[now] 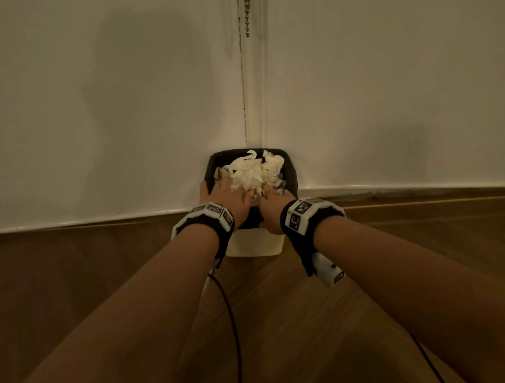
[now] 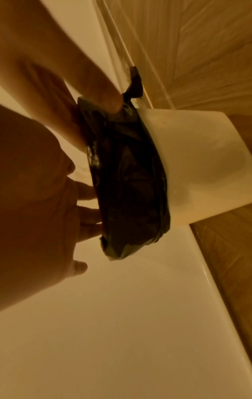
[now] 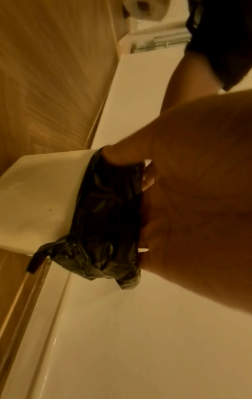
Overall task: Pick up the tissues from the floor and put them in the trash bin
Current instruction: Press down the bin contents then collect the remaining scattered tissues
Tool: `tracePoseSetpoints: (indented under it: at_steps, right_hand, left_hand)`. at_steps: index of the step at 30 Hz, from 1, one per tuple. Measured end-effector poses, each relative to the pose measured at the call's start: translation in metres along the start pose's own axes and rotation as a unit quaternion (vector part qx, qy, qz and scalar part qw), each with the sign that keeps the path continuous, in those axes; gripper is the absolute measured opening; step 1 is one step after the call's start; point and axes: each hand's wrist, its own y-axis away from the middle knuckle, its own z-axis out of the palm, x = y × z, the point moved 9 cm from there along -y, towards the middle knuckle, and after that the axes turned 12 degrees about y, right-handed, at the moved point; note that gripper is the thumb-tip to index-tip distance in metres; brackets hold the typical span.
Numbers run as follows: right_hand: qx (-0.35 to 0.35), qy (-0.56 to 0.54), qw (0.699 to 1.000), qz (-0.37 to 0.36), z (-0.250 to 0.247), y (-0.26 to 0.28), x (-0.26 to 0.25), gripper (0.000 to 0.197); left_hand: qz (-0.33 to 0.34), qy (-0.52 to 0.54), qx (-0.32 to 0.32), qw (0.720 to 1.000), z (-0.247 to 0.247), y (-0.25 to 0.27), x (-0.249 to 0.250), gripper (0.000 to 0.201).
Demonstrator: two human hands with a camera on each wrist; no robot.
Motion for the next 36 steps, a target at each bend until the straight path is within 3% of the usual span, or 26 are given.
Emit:
tracePoseSetpoints:
  at_steps: [4,9,16,19,23,28,31,36]
  right_hand:
    - [-0.02,-0.01,1.0,-0.009,-0.001,-0.003,0.004,0.05]
    - [0.003,0.022,0.999,-0.032,0.006,-0.007,0.014,0.051]
    - [0.01,-0.002,0.999,-0.031,0.01,-0.01,0.023,0.048]
    - [0.009,-0.025,1.0,-0.012,0.01,-0.009,0.019,0.051]
    - [0.021,-0.039,0.999,-0.007,0.012,-0.011,0.007,0.056]
    - [0.053,-0.002,0.998,0.015,0.013,-0.017,0.01,0.053]
    - [0.062,0.002,0.998,0.014,0.012,-0.022,0.011,0.049]
    - [0.073,-0.014,0.997,0.008,0.013,-0.023,0.01,0.046]
  left_hand:
    - [0.03,0.047,-0.042,0.998,0.018,-0.002,0.013,0.059]
    - [-0.001,0.066,-0.055,0.996,0.027,-0.005,0.018,0.062]
    - [0.01,0.068,-0.02,0.997,0.023,-0.001,0.02,0.057]
    - [0.048,0.017,-0.022,0.998,0.025,0.002,0.022,0.052]
    - [0.118,-0.137,-0.089,0.979,0.043,0.007,0.026,0.055]
    - [0.141,-0.141,-0.038,0.979,0.032,0.001,0.027,0.044]
    - [0.155,-0.146,-0.042,0.976,0.033,-0.004,0.025,0.045]
    - [0.068,-0.027,-0.034,0.997,0.028,-0.009,0.016,0.045]
